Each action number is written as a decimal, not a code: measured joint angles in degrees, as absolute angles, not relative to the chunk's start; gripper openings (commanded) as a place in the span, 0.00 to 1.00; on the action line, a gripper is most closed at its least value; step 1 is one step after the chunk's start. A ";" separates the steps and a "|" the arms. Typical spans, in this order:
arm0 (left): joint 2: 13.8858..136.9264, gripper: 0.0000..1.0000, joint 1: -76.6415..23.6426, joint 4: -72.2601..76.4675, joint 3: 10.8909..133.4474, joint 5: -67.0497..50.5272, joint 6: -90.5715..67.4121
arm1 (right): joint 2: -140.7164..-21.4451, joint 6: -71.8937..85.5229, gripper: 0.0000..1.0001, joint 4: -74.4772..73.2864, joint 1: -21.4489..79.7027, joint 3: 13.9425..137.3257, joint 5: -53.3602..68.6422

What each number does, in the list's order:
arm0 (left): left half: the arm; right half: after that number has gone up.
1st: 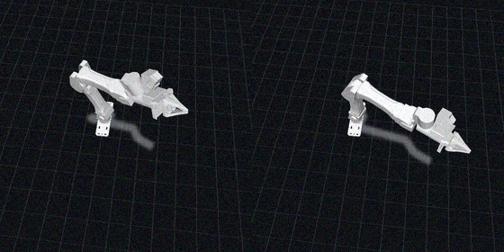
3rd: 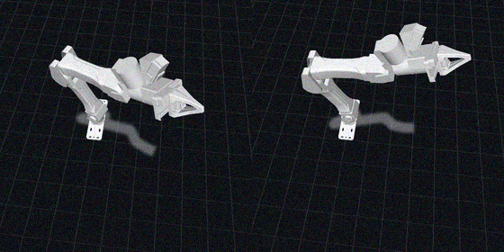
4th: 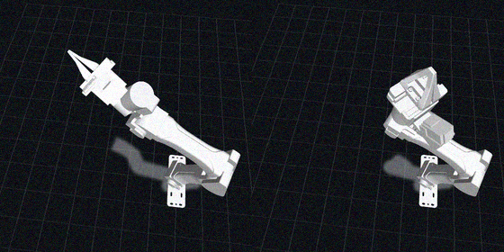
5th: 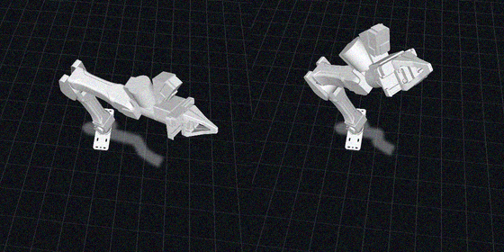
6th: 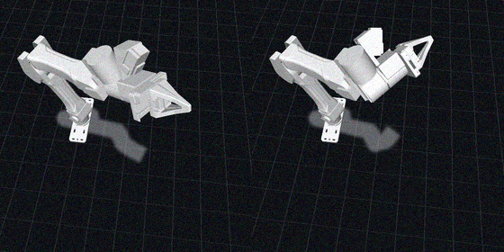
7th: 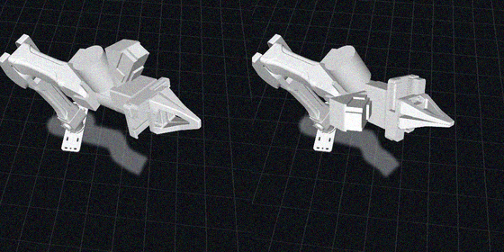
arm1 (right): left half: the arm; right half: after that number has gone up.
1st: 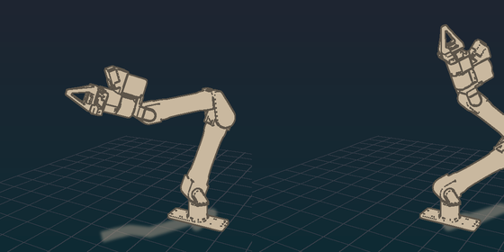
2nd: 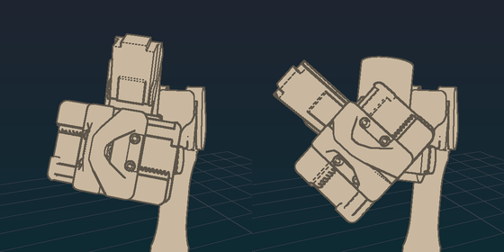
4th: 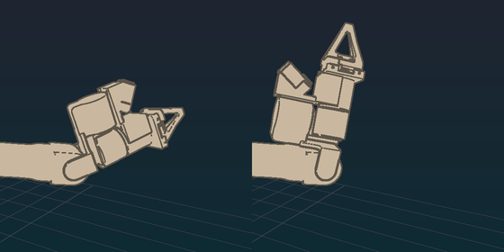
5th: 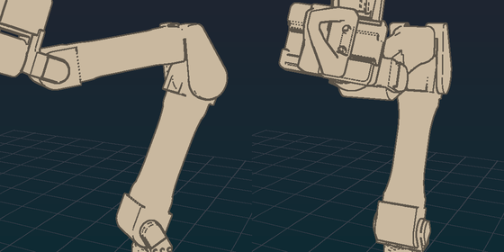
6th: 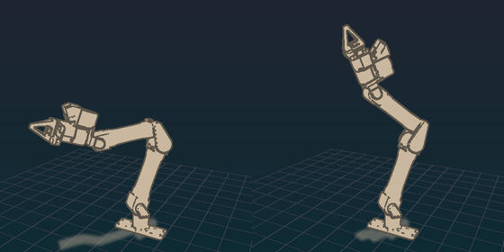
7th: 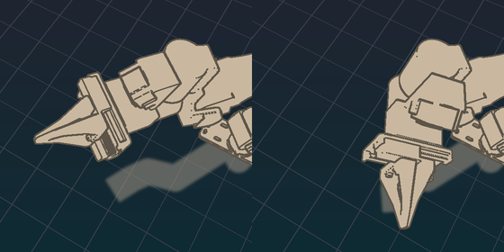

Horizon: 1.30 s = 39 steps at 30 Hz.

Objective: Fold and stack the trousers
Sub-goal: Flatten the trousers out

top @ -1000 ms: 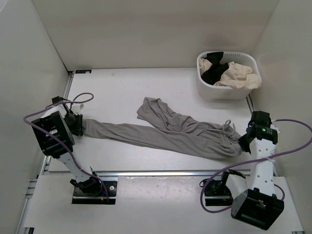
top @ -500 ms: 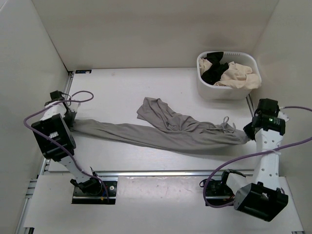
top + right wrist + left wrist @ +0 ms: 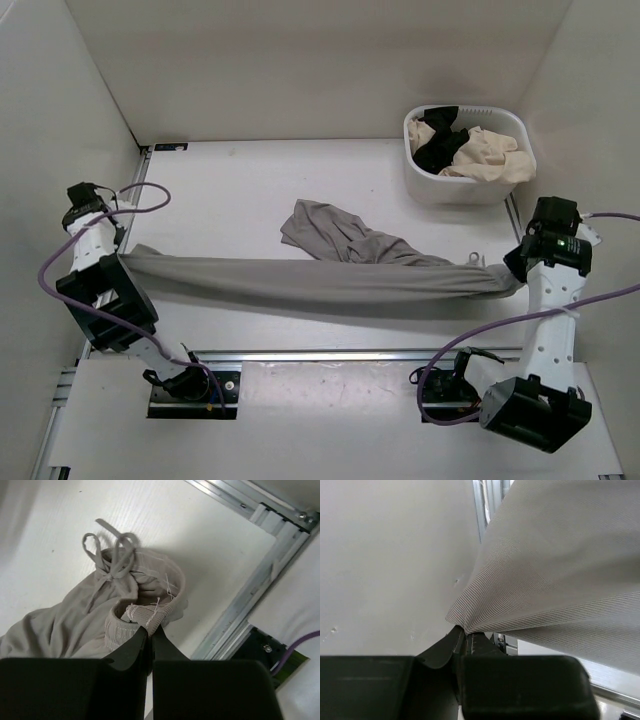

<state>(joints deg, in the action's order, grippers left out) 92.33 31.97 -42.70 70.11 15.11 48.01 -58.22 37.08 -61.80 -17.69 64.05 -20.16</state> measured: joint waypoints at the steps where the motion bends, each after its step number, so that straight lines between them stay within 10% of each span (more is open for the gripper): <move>1: 92.71 0.15 31.88 -43.20 70.67 15.00 47.99 | -59.27 37.15 0.00 -61.47 -17.72 64.25 -19.62; 13: 101.80 0.15 26.61 -48.53 105.56 7.44 41.78 | -81.87 38.79 0.00 -53.30 -19.49 90.43 -7.75; 39: 84.40 0.15 41.04 -45.95 47.55 14.87 58.72 | -43.88 42.85 0.00 -68.34 -22.50 40.69 -18.46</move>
<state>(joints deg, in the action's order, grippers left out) 84.40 41.04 -45.95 47.55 14.87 58.72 -43.88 42.85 -68.34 -22.50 40.69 -18.46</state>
